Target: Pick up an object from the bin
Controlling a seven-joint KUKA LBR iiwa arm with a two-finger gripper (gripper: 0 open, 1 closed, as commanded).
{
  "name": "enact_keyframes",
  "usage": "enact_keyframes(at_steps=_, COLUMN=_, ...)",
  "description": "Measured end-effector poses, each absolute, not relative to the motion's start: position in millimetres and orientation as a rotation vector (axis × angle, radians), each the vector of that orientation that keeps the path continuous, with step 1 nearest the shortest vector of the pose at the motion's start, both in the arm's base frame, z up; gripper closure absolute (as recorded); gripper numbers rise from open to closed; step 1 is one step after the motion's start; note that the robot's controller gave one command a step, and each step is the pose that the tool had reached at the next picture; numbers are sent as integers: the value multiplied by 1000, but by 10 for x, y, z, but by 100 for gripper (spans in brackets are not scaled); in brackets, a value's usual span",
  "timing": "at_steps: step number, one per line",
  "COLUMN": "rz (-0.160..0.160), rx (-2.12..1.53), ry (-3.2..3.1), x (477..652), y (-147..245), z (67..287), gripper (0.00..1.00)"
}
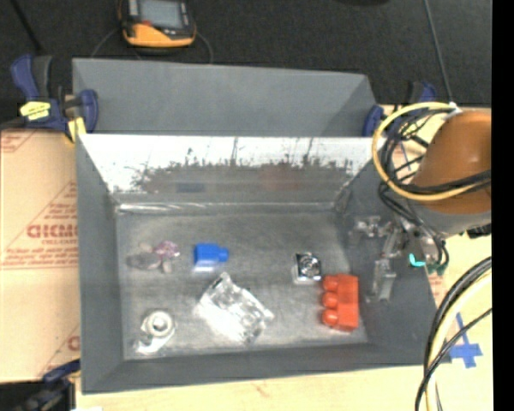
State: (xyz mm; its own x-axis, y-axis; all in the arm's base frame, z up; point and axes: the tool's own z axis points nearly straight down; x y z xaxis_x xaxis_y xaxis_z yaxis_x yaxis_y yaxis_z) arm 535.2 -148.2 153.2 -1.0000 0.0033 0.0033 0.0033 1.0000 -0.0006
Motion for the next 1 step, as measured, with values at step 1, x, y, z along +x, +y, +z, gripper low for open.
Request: enact_keyframes(at_steps=1, rz=4, rx=735, ry=-3059, x=5138, y=-1438, z=703, gripper=0)
